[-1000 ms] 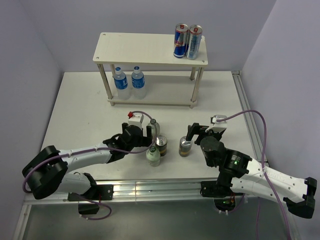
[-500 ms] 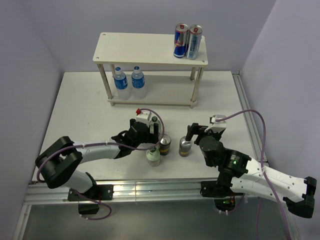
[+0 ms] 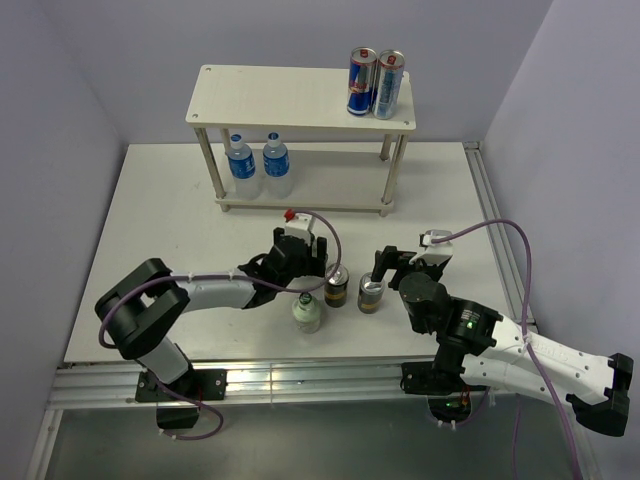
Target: Place and organize the beverage onto the shelf
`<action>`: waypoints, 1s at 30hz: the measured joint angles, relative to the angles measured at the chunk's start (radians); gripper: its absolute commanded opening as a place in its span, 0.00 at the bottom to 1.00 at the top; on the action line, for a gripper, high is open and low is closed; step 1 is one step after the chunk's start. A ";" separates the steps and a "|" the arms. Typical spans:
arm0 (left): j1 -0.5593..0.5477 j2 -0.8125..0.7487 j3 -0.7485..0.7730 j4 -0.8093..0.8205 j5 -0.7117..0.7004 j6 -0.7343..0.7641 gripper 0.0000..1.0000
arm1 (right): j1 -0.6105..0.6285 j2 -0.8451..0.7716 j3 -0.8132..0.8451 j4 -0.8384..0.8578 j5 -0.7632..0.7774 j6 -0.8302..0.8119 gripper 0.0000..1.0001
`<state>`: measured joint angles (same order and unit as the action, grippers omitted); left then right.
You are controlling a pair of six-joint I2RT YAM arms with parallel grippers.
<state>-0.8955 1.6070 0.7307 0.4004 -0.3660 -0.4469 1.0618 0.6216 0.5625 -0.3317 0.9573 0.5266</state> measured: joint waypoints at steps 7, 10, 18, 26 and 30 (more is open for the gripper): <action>-0.003 0.033 0.025 0.024 -0.026 0.035 0.15 | 0.000 0.004 0.000 0.000 0.000 0.000 0.96; -0.005 0.033 0.031 0.012 -0.034 0.039 0.00 | 0.000 0.004 0.000 0.000 0.000 0.000 0.96; -0.008 -0.013 0.119 -0.250 -0.082 0.052 0.00 | 0.000 -0.002 0.000 0.000 0.000 0.000 0.96; -0.004 -0.097 0.409 -0.581 -0.164 0.131 0.00 | 0.000 -0.021 0.000 0.000 0.000 0.000 0.96; 0.014 -0.102 0.646 -0.689 -0.193 0.191 0.00 | 0.000 -0.032 0.000 0.000 0.000 0.000 0.96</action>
<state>-0.8810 1.5051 1.3769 -0.2886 -0.5594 -0.2562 1.0618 0.5896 0.5625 -0.3313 0.9573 0.5266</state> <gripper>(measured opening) 0.719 0.965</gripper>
